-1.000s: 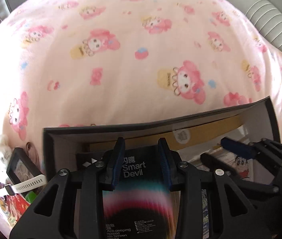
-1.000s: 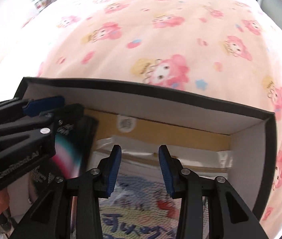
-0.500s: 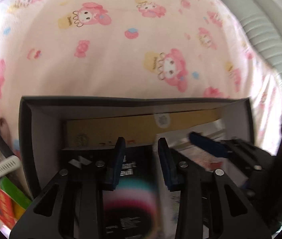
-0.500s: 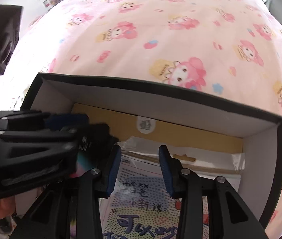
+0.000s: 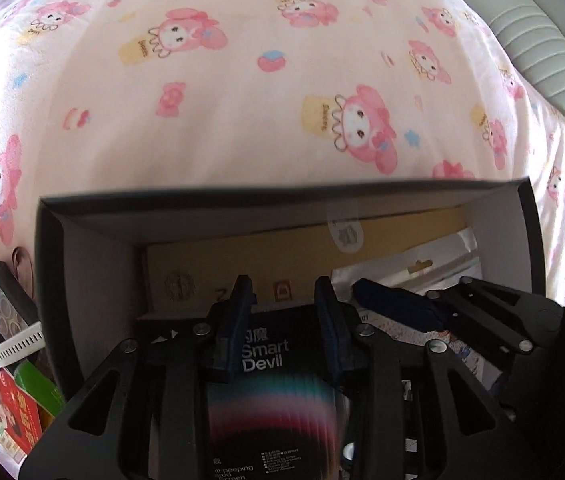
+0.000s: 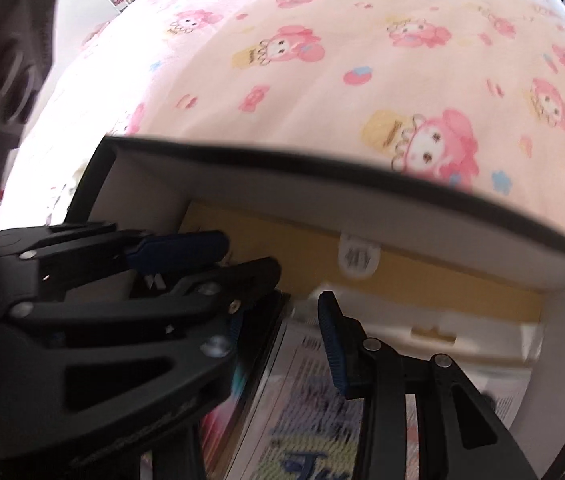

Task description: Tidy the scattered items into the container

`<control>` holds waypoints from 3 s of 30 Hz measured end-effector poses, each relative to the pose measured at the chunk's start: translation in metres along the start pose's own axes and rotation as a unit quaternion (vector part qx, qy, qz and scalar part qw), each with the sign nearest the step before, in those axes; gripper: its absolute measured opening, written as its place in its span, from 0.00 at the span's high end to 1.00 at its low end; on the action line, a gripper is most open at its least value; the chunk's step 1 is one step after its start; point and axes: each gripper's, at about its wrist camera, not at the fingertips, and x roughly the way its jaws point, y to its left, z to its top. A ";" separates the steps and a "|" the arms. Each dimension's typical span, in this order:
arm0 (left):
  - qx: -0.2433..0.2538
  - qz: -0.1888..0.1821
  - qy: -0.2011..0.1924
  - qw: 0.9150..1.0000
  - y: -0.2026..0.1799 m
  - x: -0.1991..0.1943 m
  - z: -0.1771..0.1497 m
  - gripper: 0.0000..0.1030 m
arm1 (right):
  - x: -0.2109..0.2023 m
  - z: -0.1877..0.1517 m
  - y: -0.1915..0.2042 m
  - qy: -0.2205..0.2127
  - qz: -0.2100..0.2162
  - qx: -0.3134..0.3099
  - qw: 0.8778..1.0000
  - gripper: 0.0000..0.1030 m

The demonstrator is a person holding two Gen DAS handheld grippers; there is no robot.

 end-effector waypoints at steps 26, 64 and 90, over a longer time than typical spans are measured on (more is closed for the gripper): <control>-0.009 -0.103 0.051 0.993 -0.005 -0.008 -0.056 0.66 | -0.033 -0.055 -0.024 -0.070 -0.057 0.078 0.993 0.65; 0.071 -0.021 -0.231 0.970 -0.010 -0.188 -0.147 0.49 | -0.122 -0.078 0.010 -0.177 -0.119 0.087 0.973 0.55; -0.152 0.035 -0.271 0.950 0.173 -0.239 -0.239 0.48 | -0.046 -0.010 0.226 -0.115 0.030 -0.133 0.984 0.55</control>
